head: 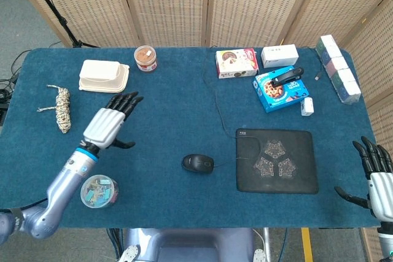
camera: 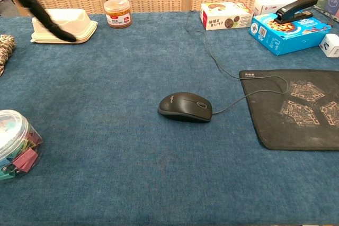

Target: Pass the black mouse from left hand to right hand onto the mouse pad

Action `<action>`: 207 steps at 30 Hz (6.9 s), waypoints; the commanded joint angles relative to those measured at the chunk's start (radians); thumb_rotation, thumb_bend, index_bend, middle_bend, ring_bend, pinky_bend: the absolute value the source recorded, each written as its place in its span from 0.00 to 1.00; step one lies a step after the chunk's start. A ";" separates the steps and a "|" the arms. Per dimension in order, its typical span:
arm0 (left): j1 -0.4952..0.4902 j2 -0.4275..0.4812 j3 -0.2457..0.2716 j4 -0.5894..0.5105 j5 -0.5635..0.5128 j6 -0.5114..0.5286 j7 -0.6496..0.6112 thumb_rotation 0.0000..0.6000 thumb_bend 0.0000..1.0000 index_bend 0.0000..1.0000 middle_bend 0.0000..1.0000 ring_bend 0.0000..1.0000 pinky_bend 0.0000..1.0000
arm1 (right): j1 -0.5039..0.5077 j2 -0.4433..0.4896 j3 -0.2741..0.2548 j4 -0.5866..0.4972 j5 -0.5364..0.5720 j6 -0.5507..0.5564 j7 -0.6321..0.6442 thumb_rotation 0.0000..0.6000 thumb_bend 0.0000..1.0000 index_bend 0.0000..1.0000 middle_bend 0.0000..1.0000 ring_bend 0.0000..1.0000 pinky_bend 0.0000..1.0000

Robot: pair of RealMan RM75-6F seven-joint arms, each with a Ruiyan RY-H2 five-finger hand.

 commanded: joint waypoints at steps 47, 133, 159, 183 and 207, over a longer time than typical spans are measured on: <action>0.533 0.341 0.114 0.000 0.276 0.365 -0.513 1.00 0.04 0.00 0.00 0.00 0.00 | 0.636 -0.764 0.153 -0.104 0.650 -0.490 -0.954 1.00 0.00 0.00 0.00 0.00 0.00; 0.532 0.305 0.048 -0.014 0.202 0.235 -0.393 1.00 0.04 0.00 0.00 0.00 0.00 | 0.862 -0.257 -0.189 0.312 -0.267 -0.614 -0.339 1.00 0.69 0.52 0.51 0.42 0.43; 0.502 0.248 0.027 -0.046 0.105 0.217 -0.212 1.00 0.04 0.00 0.00 0.00 0.00 | 0.831 -0.115 -0.334 0.510 -0.383 -0.490 0.001 1.00 0.80 0.52 0.52 0.41 0.43; 0.499 0.242 0.027 -0.056 0.100 0.211 -0.186 1.00 0.04 0.00 0.00 0.00 0.00 | 0.774 -0.223 -0.366 0.661 -0.396 -0.471 0.038 1.00 0.79 0.46 0.47 0.36 0.43; 0.505 0.248 0.027 -0.060 0.106 0.215 -0.198 1.00 0.04 0.00 0.00 0.00 0.00 | 0.756 -0.240 -0.359 0.689 -0.395 -0.432 0.007 1.00 0.67 0.18 0.17 0.19 0.40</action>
